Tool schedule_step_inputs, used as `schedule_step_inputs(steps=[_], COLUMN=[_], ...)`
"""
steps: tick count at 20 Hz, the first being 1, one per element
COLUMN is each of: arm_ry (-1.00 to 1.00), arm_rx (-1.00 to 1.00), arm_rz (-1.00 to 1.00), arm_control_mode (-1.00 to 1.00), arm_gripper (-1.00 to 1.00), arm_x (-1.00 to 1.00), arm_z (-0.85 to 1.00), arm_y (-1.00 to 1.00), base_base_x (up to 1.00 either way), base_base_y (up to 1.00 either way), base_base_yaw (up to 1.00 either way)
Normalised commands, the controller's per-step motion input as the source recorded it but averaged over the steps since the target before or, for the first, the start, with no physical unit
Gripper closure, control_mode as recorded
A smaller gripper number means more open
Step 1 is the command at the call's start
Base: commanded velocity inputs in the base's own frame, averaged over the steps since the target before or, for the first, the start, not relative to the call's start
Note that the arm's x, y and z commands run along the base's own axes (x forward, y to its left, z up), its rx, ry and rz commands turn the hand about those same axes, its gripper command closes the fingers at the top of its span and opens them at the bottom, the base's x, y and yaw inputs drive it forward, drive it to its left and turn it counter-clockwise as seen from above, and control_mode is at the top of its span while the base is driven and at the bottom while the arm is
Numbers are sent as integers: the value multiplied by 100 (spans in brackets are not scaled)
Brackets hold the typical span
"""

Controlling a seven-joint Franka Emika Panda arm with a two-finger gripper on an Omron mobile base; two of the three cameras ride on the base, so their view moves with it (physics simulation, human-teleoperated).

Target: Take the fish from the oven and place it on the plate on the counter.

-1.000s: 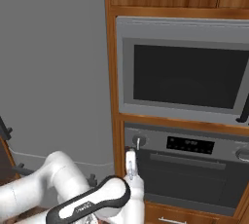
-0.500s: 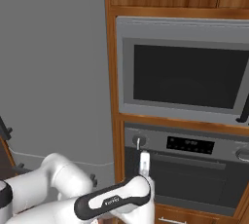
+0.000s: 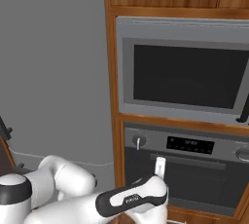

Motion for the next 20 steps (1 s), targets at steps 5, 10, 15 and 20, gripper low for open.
schedule_step_inputs(steps=[5,10,15,20], arm_ry=[17,16,4,-1], arm_rx=[0,0,0,0], arm_rz=[0,0,1,7], arm_control_mode=[-100,-100,-100,-100], arm_gripper=[-100,-100,-100,-100], arm_x=[0,0,-3,0], arm_z=[-19,-8,-6,-1], arm_y=[-37,-30,-26,-5], base_base_x=[0,0,0,0], base_base_y=[0,0,0,0], base_base_yaw=[0,0,0,0])
